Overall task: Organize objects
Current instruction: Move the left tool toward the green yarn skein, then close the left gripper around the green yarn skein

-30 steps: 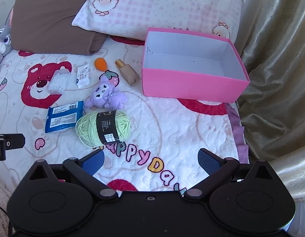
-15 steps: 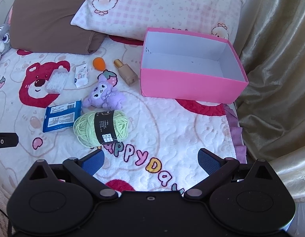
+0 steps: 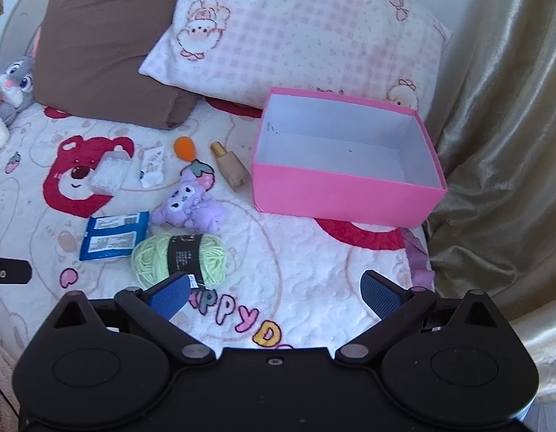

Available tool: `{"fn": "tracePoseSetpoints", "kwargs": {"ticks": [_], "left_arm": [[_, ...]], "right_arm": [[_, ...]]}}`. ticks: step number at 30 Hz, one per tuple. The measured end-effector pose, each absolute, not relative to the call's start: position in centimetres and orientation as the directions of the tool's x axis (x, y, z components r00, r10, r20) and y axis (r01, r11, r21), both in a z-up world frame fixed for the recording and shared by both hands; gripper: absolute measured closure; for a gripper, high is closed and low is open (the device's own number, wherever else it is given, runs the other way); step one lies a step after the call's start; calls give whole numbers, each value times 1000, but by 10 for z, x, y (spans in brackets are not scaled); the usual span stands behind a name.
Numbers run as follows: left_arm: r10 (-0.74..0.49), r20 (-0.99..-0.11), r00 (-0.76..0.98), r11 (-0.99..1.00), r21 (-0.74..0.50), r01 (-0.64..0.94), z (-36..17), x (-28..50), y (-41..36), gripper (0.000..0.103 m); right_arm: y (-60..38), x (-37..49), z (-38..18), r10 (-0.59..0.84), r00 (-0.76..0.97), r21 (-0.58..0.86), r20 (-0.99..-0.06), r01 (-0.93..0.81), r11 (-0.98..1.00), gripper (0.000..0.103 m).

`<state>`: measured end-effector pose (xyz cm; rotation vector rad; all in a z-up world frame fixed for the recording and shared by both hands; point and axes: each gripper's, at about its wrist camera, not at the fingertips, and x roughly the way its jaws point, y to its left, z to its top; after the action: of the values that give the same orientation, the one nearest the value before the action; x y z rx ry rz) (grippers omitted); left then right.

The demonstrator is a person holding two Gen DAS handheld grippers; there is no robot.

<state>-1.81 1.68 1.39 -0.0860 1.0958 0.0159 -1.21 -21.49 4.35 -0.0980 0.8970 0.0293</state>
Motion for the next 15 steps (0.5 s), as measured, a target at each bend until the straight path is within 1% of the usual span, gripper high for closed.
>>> {"fn": "tracePoseSetpoints", "kwargs": {"ticks": [2, 5, 10, 12, 15], "left_arm": [[-55, -873, 484, 993, -98, -65, 15, -15, 17, 0], [-99, -850, 517, 983, -164, -81, 13, -6, 20, 0], [-124, -837, 532, 988, -151, -7, 7, 24, 5, 1], [-175, -840, 513, 983, -177, 45, -1, 38, -2, 2], [-229, -840, 492, 969, -245, 32, -16, 53, -4, 3]], "right_arm": [[-213, -14, 45, 51, 652, -49, -756, -134, 990, 1], [-204, -18, 44, 127, 706, -68, -697, -242, 968, 1], [-192, -2, 34, 185, 682, -67, -708, -326, 943, 1], [-186, 5, 25, 211, 661, -69, -720, -371, 926, 2], [-177, 12, 8, 262, 610, -37, -748, -432, 901, 4]]}}
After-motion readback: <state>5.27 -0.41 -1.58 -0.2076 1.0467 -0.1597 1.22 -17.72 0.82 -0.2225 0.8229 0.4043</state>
